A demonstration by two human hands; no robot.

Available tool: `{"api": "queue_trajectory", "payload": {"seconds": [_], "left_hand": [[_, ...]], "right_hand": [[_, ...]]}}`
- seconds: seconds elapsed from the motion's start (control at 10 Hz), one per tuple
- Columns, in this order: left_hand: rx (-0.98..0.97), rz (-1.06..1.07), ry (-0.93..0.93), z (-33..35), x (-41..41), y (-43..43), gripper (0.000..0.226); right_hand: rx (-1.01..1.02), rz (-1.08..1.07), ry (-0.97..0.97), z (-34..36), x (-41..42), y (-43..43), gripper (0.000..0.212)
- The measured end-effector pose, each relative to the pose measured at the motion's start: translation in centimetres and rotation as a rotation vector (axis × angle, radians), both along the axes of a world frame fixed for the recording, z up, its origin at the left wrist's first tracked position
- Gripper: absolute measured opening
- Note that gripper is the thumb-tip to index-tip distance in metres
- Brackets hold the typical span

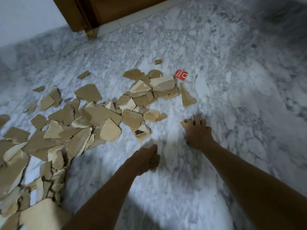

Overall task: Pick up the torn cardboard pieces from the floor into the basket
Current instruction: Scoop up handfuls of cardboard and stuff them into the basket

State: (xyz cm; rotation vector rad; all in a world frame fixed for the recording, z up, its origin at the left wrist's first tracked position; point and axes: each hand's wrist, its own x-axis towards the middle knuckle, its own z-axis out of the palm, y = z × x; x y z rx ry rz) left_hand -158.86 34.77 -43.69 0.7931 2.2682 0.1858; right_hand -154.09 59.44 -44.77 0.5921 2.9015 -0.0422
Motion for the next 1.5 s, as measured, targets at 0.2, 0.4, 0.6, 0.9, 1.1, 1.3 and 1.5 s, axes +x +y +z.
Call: {"api": "queue_trajectory", "payload": {"seconds": [0.2, 0.4, 0.6, 0.9, 1.1, 1.3, 1.5], "left_hand": [[0.041, 0.147, -0.063, 3.4, -2.4, 0.0, 0.029], [0.078, 0.281, 0.047, 5.4, -10.3, -4.8, 0.08], [-0.094, 0.366, 0.252, 2.2, -12.2, -8.7, 0.061], [0.15, 0.227, 0.225, 4.2, -14.7, -11.9, 0.06], [0.266, 0.145, 0.124, 5.5, -18.4, -11.7, 0.05], [0.152, 0.087, -0.026, 3.6, -17.6, -10.3, 0.04], [0.117, -0.226, 0.138, 3.8, -18.2, -7.1, 0.033]], "right_hand": [[-0.219, -0.004, -0.103, 2.5, 1.7, -0.2, 0.033], [-0.394, -0.01, -0.123, 3.1, -0.1, 1.2, 0.043], [-0.373, -0.054, -0.258, 4.5, -2.0, 0.4, 0.025], [-0.645, -0.057, -0.374, 6.9, -6.3, -8.6, 0.022], [-0.701, -0.201, -0.13, 5.5, -10.5, -13.8, 0.031], [-0.661, -0.402, -0.016, 1.9, -9.0, -17.0, 0.057], [-0.638, -0.334, -0.265, 3.9, -8.2, -10.9, 0.036]]}}
